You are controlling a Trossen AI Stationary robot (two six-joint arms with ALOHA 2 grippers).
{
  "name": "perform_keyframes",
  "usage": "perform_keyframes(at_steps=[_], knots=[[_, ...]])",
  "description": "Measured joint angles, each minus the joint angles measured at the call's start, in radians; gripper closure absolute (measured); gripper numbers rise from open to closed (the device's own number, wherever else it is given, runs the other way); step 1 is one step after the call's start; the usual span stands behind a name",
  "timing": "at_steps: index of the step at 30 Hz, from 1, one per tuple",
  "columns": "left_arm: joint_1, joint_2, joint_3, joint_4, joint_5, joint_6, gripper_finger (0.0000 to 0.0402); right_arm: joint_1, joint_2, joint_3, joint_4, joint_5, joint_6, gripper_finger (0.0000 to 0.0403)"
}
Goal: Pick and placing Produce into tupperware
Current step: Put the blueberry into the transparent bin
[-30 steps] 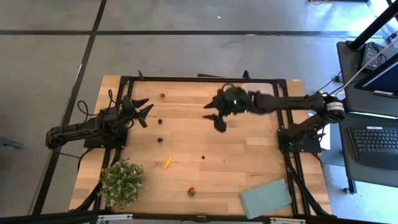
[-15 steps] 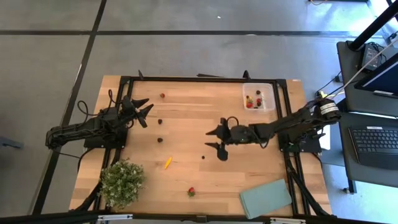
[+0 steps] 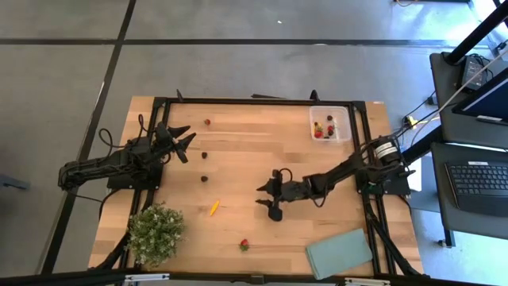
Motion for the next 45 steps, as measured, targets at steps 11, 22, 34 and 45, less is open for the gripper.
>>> perform_keyframes(at_steps=[11, 22, 34, 45], knots=[[0.0, 0.0, 0.0, 0.0, 0.0, 0.0, 0.0223, 0.05, 0.07, 0.0, -0.009, 0.087, 0.001, 0.0181], [0.0, 0.0, 0.0, 0.0, 0.0, 0.0, 0.0223, 0.049, 0.087, 0.0, -0.017, 0.093, 0.001, 0.0181], [0.0, 0.0, 0.0, 0.0, 0.0, 0.0, 0.0223, 0.049, 0.088, 0.002, -0.007, 0.065, 0.001, 0.0181], [0.0, 0.0, 0.0, 0.0, 0.0, 0.0, 0.0223, 0.049, 0.089, 0.009, -0.013, 0.057, 0.0, 0.0211]])
